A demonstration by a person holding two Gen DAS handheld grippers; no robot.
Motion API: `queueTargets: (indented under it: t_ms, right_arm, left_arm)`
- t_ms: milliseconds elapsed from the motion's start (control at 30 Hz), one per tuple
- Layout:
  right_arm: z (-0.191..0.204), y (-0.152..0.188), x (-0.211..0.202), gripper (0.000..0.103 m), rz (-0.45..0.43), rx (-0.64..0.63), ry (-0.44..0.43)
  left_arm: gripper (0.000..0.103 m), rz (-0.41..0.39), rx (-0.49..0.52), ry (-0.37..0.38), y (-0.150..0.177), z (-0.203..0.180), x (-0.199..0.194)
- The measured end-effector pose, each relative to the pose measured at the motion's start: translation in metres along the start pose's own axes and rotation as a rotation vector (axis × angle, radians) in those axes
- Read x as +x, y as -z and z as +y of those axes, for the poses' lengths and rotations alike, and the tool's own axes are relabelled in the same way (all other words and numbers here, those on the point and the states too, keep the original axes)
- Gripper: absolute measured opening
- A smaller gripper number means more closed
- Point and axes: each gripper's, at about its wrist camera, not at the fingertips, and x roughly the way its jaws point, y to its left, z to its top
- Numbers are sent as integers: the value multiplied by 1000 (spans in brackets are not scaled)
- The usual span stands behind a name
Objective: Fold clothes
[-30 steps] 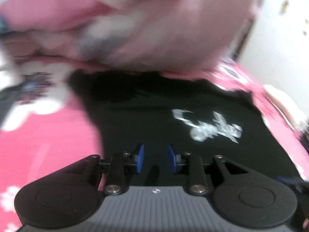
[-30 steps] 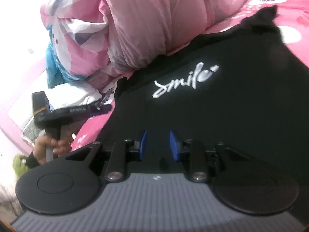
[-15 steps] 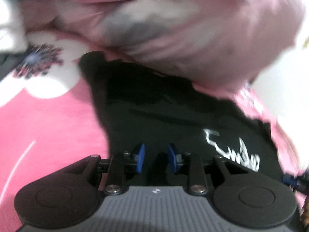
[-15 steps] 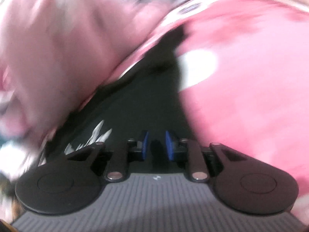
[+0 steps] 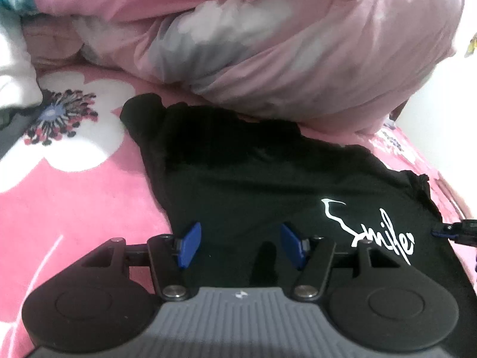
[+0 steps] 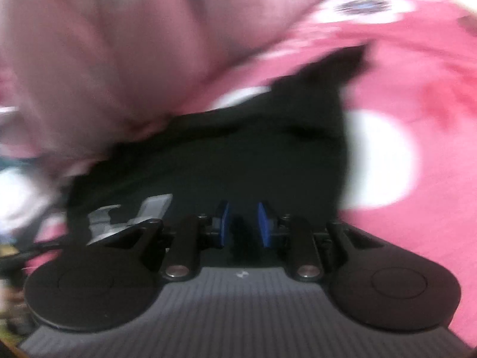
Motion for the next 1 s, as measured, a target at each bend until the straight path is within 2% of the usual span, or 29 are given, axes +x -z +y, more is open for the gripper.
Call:
queueTargets:
  t_ms: [67, 100, 133, 200, 233, 300, 400, 467, 533, 667, 733, 833, 900, 1000]
  right_arm:
    - [-52, -7, -7, 13, -39, 196, -57]
    - [-75, -8, -12, 13, -47, 331, -109]
    - [-88, -7, -21, 15, -72, 403, -134]
    - [-82, -4, -39, 22, -134, 363, -52]
    - [-76, -2, -45, 23, -147, 343, -32]
    - [-62, 2, -50, 23, -125, 349, -116]
    - [-32, 6, -35, 27, -22, 325, -215]
    - [-18, 9, -18, 26, 87, 348, -229]
    - [-32, 17, -42, 13, 55, 401, -164]
    - [-60, 33, -91, 17, -9, 504, -35]
    - [-72, 42, -118, 21, -37, 547, 13]
    - [-69, 73, -168, 25, -52, 556, -75]
    - [-61, 95, -182, 26, -33, 533, -134]
    - [-59, 129, -181, 27, 53, 510, -201]
  left_arm:
    - [61, -2, -8, -4, 1, 1, 1]
    - [61, -3, -11, -7, 1, 1, 2]
    - [61, -6, -10, -11, 1, 1, 1]
    - [61, -6, -21, -22, 0, 1, 1]
    - [61, -6, -27, -28, -2, 1, 1]
    - [61, -15, -28, -52, -5, -2, -4]
    - [63, -44, 25, -81, -7, -10, -12]
    - [63, -28, 61, -121, -7, -15, -12]
    - [63, -9, 90, -153, -7, -19, -15]
    - [63, 18, 132, -185, -7, -27, -43]
    - [66, 29, 145, -162, -3, -31, -64]
    - [69, 61, 154, -114, 12, -38, -91]
    - [69, 95, 156, -95, 28, -44, -102]
    - [69, 135, 160, -76, 62, -55, -114]
